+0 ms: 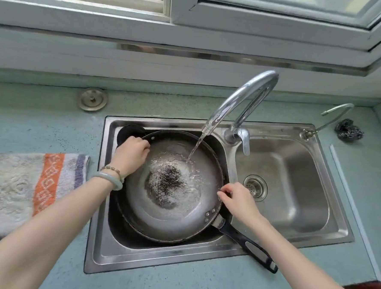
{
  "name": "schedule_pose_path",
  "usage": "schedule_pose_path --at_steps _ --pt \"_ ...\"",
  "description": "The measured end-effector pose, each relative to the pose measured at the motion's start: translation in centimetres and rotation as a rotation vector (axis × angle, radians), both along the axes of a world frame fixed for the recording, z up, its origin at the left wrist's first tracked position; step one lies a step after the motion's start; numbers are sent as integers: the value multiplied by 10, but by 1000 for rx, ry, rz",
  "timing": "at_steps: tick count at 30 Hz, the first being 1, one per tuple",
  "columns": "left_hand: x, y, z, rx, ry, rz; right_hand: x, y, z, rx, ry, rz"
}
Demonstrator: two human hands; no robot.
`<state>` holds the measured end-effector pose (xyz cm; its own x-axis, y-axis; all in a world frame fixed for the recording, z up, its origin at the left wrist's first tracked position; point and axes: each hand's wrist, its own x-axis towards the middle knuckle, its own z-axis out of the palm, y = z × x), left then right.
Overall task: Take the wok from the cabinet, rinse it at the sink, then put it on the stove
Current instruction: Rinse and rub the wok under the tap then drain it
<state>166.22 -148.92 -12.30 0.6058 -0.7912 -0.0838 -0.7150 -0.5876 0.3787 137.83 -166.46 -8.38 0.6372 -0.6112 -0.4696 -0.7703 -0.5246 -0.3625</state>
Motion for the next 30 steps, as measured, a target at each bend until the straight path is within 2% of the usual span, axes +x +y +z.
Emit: schedule_pose_path --at_steps 2,4,6,9,11,15,19,23,25,28,30 --pt "22 8 -1 -87 -171 0 -36 8 -9 16 134 22" --pt "41 12 2 -42 -188 99 -64 19 -13 46 220 37" --pt "63 14 -1 81 -139 194 -78 30 -17 62 239 42" --pt "80 12 -7 191 33 194 -78 39 -21 61 197 -1" --pt "81 6 -7 171 121 219 -73 41 -24 54 197 -24" --pt "82 -2 -6 183 182 277 -73 44 -29 37 214 -47" --pt "84 -1 -7 174 236 282 -77 45 -33 36 147 -71" --pt "83 -3 -1 171 290 300 -70 36 -27 100 144 -88" --pt "84 -1 0 153 315 298 -53 18 -16 186 -38 -274" --pt "83 3 0 126 307 281 -15 -20 10 377 -477 -752" --pt "81 4 0 113 291 278 8 -42 26 470 -622 -907"
